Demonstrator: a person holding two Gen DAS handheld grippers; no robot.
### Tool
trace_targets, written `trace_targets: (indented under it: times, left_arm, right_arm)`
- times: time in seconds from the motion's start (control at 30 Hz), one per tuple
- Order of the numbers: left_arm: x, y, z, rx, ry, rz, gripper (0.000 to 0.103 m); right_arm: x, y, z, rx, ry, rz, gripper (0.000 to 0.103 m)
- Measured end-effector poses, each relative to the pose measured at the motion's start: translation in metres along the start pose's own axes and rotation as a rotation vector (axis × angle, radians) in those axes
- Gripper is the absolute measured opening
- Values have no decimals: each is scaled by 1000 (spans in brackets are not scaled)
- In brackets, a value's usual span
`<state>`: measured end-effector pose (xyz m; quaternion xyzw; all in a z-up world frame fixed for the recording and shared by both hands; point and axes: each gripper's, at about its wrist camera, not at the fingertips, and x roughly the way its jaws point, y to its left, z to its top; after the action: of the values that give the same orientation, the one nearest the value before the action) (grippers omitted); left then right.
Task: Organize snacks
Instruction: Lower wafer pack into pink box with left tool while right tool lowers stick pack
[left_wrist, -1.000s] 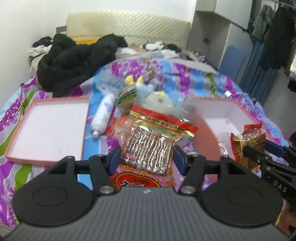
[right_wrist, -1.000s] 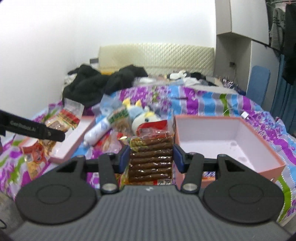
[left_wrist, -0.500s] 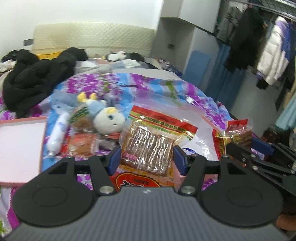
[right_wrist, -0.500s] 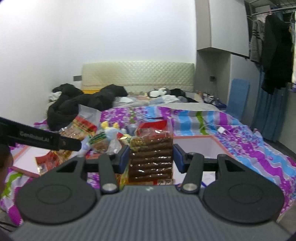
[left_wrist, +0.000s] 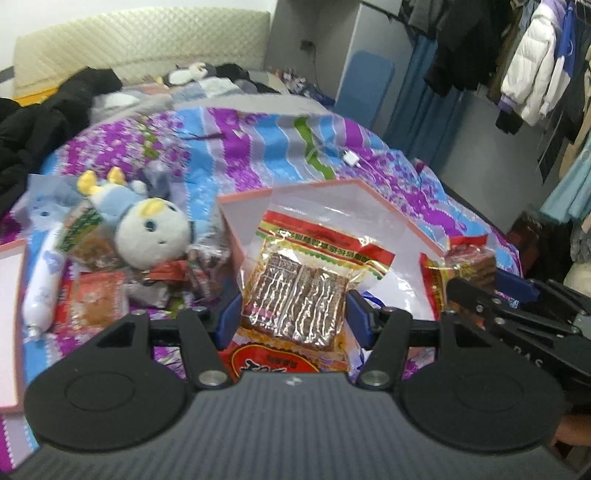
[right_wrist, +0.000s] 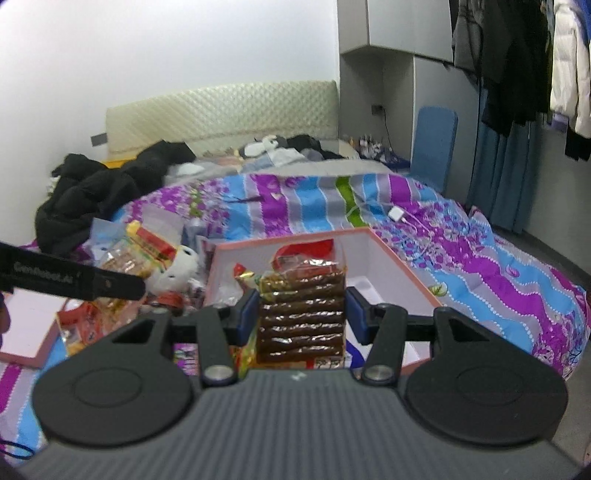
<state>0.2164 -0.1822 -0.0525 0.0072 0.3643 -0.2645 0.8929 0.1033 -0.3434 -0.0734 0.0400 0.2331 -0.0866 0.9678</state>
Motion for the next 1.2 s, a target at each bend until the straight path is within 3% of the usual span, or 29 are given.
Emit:
trace_targets:
  times: [0.33, 0.6, 0.83, 1.2]
  left_arm:
    - [125, -20, 34, 51, 105, -8, 65]
    - [175, -17, 32, 84, 179, 10, 66]
    - [169, -12, 32, 72, 180, -13, 74]
    - [89, -20, 36, 86, 72, 13, 76]
  right_arm:
    - [84, -31, -5, 35, 110, 7, 53]
    - [127, -41, -18, 71, 195, 38, 53]
    - [127, -39, -16, 58, 213, 55, 57]
    - [72, -36, 0, 82, 126, 51, 59]
